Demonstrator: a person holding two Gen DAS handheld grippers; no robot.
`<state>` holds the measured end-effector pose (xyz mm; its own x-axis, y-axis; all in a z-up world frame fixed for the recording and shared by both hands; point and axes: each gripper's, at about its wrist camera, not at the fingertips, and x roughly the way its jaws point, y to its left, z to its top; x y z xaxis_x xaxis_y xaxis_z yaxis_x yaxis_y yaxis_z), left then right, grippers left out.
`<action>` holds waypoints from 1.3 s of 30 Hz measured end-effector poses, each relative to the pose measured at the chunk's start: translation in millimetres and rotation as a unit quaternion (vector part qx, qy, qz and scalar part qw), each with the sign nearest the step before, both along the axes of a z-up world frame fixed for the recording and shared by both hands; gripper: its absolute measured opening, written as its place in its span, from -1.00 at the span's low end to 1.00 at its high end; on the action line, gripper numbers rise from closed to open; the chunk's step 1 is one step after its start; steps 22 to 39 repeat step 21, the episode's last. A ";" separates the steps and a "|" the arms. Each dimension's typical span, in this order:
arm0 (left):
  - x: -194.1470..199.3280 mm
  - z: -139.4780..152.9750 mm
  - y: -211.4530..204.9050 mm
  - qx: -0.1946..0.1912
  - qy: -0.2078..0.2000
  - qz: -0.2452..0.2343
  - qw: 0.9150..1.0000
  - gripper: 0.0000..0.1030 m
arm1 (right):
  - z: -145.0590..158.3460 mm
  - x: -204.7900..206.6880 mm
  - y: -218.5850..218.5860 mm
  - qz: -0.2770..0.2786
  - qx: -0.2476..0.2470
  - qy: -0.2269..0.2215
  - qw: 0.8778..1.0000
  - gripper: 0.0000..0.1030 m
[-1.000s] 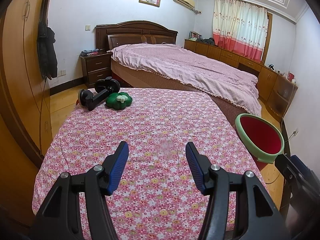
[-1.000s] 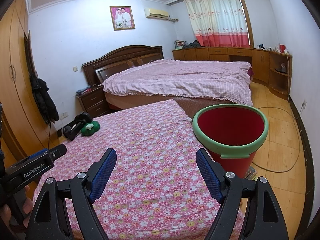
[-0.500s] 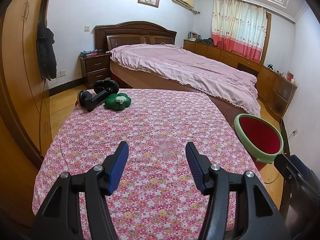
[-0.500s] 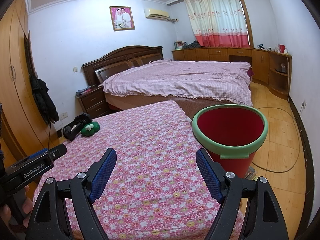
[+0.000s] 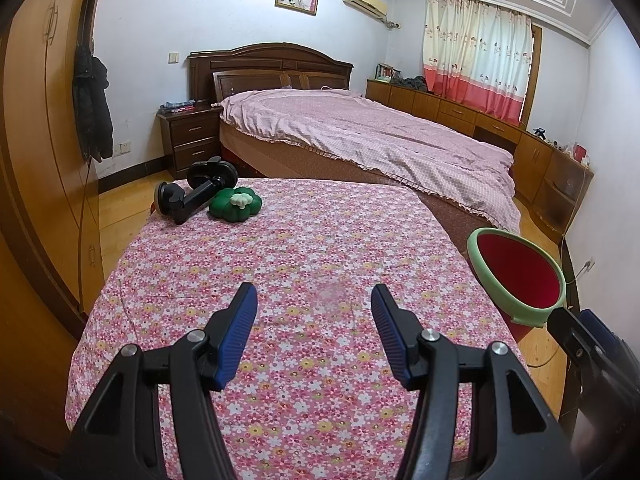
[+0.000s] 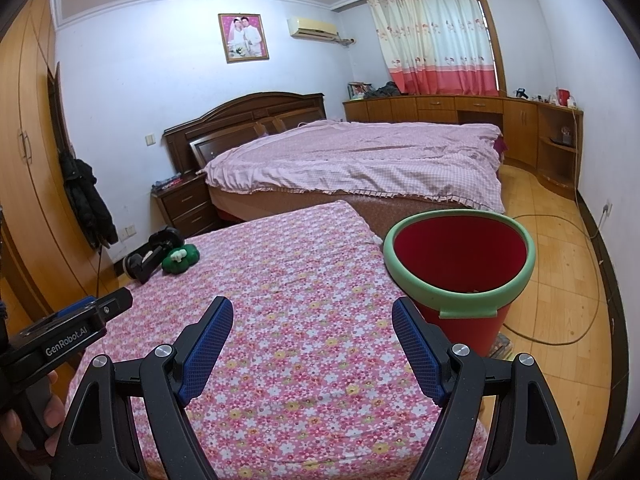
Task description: Collect trash
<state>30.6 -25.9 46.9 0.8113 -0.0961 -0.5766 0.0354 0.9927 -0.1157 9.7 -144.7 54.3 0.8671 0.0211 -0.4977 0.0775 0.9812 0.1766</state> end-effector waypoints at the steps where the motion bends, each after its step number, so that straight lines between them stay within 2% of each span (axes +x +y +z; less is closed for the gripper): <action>1: -0.1 0.0 0.3 0.000 0.000 0.000 1.000 0.15 | 0.8 0.9 0.2 0.000 0.000 0.000 1.000 0.60; 39: 0.5 -2.0 0.2 0.000 0.006 0.000 1.000 0.15 | -1.3 0.9 -0.5 0.000 0.000 0.002 1.000 0.60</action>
